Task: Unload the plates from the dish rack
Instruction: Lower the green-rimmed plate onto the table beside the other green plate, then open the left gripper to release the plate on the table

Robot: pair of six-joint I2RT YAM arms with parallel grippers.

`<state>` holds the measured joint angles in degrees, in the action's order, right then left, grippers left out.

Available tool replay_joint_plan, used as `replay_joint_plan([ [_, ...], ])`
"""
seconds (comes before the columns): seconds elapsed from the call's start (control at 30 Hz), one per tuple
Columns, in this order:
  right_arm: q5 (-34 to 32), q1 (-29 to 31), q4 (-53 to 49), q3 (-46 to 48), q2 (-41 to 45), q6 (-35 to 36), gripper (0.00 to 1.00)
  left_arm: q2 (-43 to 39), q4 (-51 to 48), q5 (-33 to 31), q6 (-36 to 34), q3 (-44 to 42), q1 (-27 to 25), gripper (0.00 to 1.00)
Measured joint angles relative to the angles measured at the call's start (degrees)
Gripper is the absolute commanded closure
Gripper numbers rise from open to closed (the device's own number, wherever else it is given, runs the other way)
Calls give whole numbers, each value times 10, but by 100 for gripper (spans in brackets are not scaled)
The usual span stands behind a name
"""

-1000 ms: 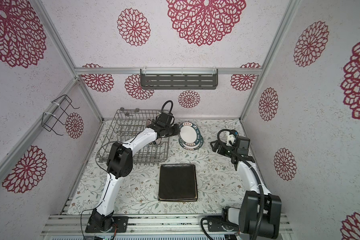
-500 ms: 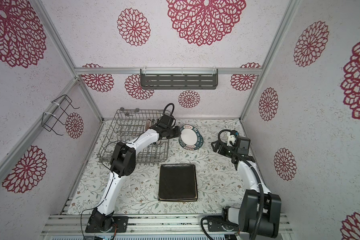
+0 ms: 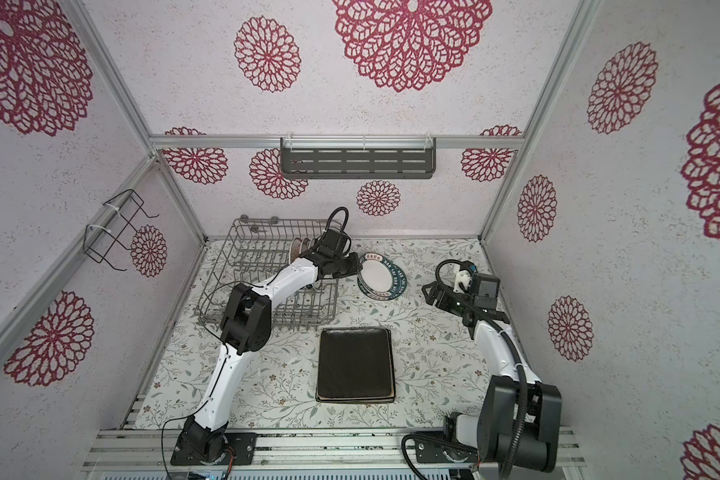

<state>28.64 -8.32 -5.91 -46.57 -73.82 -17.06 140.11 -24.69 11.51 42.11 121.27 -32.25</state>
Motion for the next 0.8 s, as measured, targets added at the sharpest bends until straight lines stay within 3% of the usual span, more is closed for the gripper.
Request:
replay_joint_plan([
  [0.8,-1,-2,0,0,-24,1,9,15,-39,-17,-2,1,0,61],
])
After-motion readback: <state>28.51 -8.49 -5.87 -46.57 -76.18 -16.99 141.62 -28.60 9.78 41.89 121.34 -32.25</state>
